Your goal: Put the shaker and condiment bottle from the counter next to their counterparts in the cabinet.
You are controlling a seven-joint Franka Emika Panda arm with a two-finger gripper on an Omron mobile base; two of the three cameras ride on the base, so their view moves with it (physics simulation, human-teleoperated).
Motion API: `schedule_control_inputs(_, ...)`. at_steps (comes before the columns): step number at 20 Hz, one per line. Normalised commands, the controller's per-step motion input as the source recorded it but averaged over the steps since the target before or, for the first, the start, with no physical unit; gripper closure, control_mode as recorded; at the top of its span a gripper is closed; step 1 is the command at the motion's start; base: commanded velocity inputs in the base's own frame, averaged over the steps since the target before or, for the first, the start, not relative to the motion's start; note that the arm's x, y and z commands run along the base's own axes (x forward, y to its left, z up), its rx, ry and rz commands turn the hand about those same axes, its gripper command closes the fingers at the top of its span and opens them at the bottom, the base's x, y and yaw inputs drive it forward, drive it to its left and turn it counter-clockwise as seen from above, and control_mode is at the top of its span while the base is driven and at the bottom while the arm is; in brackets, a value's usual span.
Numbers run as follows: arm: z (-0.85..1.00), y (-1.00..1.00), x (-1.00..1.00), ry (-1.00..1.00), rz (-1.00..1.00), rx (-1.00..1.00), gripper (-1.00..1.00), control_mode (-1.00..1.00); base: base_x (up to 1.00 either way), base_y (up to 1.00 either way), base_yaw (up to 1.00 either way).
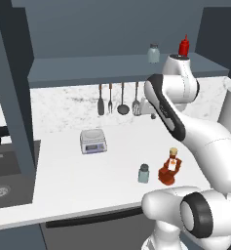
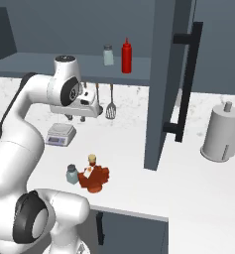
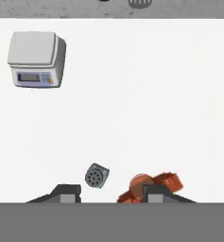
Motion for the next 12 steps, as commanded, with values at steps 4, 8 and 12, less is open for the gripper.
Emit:
schedule_control_inputs(4, -0.04, 0.0, -0.03, -0.01, 0.05, -0.02, -1.0, -1.0, 0.0, 0.0, 0.0)
schedule_control_inputs(8, -0.1, -0.02, -0.03, 0.0, 0.08, 0.0, -1.0, -1.0, 0.0, 0.0, 0.0)
schedule_control_inputs(12, 0.0, 0.04, -0.31, -0.05, 0.03, -0.02, -1.0, -1.0, 0.0, 0.0, 0.0)
